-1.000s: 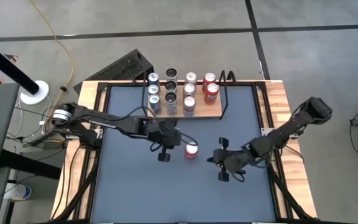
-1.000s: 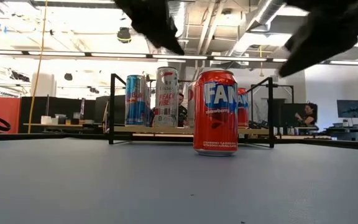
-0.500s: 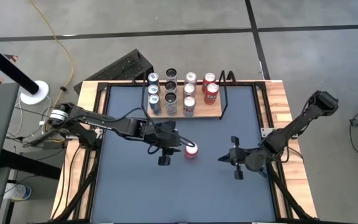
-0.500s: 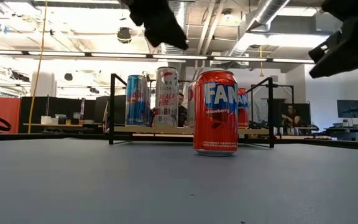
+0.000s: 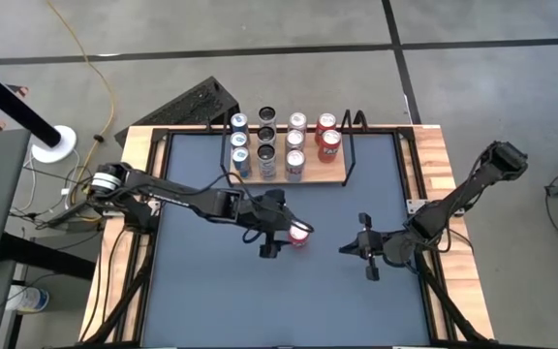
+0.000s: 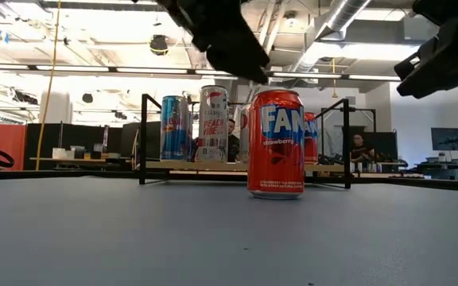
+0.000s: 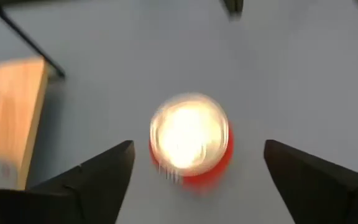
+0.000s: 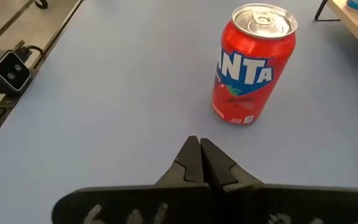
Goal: Place canned beverage on shelf
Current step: Put the orange soda can onto the shelf aligned with the other orange soda cans
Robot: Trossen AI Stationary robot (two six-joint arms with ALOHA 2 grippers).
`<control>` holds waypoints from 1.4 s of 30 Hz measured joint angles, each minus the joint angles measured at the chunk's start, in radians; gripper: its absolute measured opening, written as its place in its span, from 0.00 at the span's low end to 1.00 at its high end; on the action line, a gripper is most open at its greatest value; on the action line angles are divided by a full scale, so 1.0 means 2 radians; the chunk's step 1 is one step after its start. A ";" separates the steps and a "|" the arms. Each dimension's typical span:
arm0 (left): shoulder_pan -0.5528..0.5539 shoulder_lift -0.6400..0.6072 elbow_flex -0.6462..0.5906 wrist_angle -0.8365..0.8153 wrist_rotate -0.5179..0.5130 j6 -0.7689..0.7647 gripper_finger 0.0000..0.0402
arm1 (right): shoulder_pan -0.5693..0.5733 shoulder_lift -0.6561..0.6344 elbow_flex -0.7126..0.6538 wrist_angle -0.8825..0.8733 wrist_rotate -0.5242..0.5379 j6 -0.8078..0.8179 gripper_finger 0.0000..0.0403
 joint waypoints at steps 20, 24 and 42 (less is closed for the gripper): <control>0.014 0.083 0.000 0.085 0.014 -0.003 0.96 | -0.010 0.000 0.000 0.019 -0.011 0.000 0.00; 0.014 0.083 0.000 0.089 0.015 -0.003 0.92 | -0.010 0.000 0.000 0.022 -0.011 0.001 0.00; 0.031 0.083 0.027 0.097 0.035 0.042 0.69 | -0.010 0.000 0.000 0.049 -0.011 0.000 0.00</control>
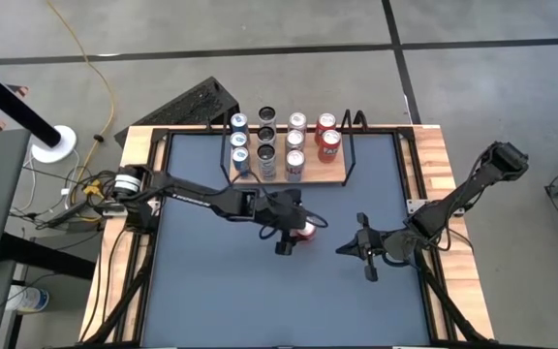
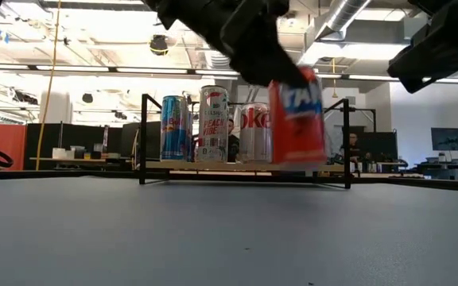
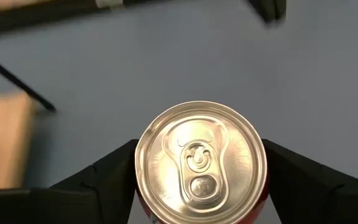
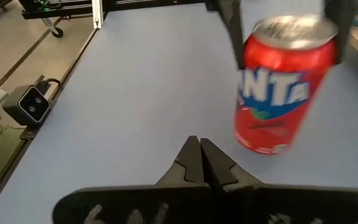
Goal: Place canned beverage on shelf
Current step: Put the orange soda can onto the shelf aligned with the other orange soda cans
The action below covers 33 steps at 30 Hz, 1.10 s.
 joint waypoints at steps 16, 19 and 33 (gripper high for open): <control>0.053 0.121 0.187 -0.092 0.073 0.076 0.69 | -0.025 -0.014 0.000 -0.048 0.025 -0.017 0.00; 0.053 0.146 0.218 -0.117 0.078 0.092 0.69 | -0.028 -0.026 0.000 -0.067 0.024 -0.017 0.00; 0.053 0.150 0.231 -0.123 0.082 0.089 0.97 | -0.029 -0.057 0.000 -0.100 0.025 -0.017 0.00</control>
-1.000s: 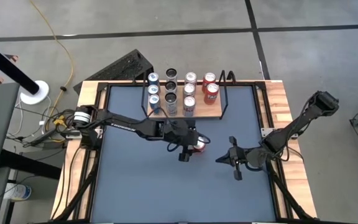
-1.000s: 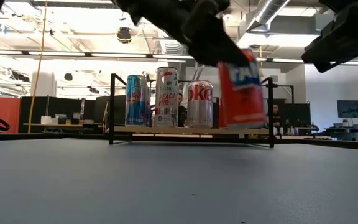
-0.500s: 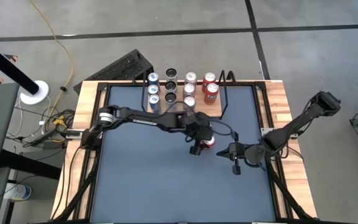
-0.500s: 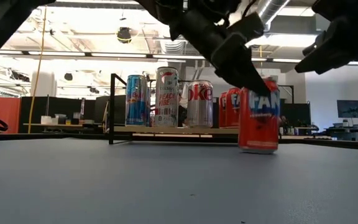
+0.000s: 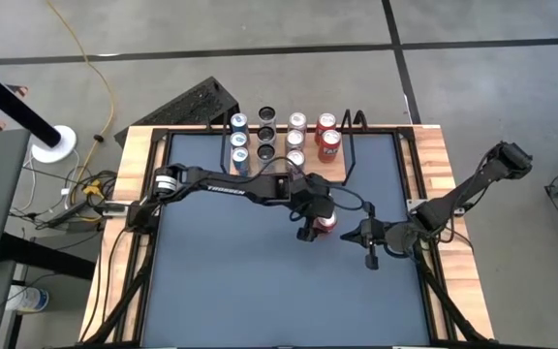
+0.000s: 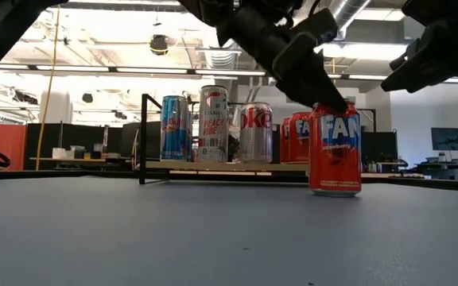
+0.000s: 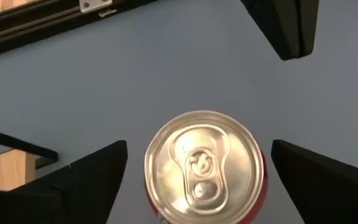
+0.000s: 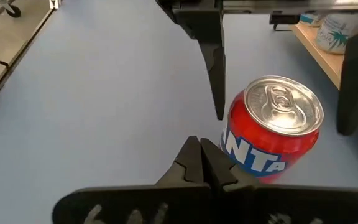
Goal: Place canned beverage on shelf
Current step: Put the orange soda can onto the shelf aligned with the other orange soda cans
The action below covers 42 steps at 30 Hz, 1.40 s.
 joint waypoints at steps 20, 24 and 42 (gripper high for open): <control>-0.039 -0.254 -0.077 -0.266 -0.145 -0.111 0.95 | -0.029 -0.007 0.000 0.015 -0.001 0.014 0.00; -0.073 -0.376 -0.229 -0.171 -0.194 -0.157 0.95 | -0.052 -0.007 0.007 0.013 -0.001 0.017 0.03; -0.143 -0.863 -0.765 0.235 -0.271 -0.234 0.95 | -0.115 -0.005 0.065 0.007 -0.045 0.009 0.63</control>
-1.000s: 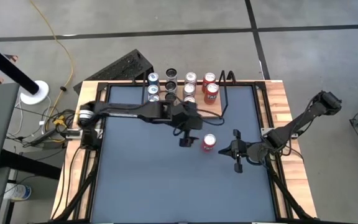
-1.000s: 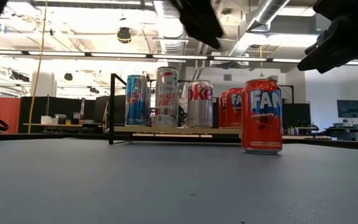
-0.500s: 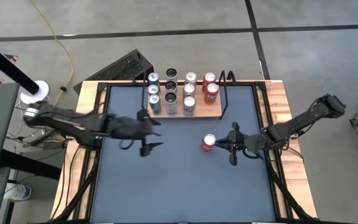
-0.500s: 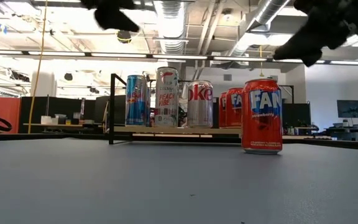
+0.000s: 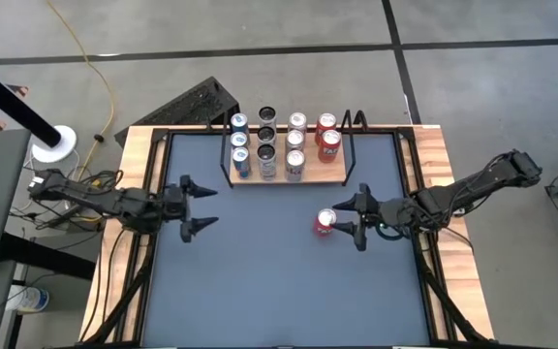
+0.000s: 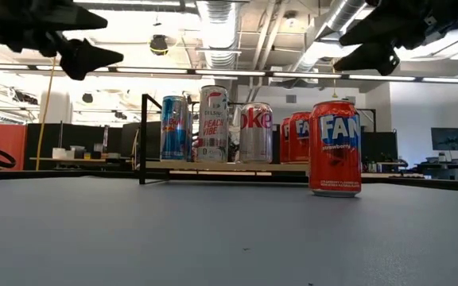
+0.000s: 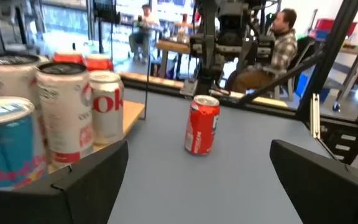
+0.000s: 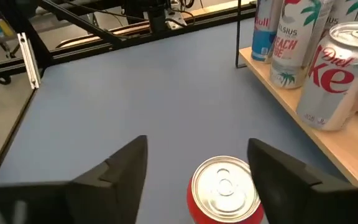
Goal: Place canned beverage on shelf
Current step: Put the orange soda can onto the shelf aligned with the other orange soda cans
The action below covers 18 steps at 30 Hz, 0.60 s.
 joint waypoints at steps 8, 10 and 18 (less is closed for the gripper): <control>0.001 -0.110 -0.042 -0.041 0.001 0.032 0.95 | -0.004 0.033 0.000 0.001 0.012 -0.026 0.77; 0.001 -0.132 -0.049 -0.052 -0.001 0.031 0.95 | -0.008 0.040 0.000 0.006 0.017 -0.041 0.78; 0.001 -0.206 -0.100 -0.052 -0.003 0.024 0.95 | -0.013 0.042 0.000 0.023 0.006 -0.046 0.79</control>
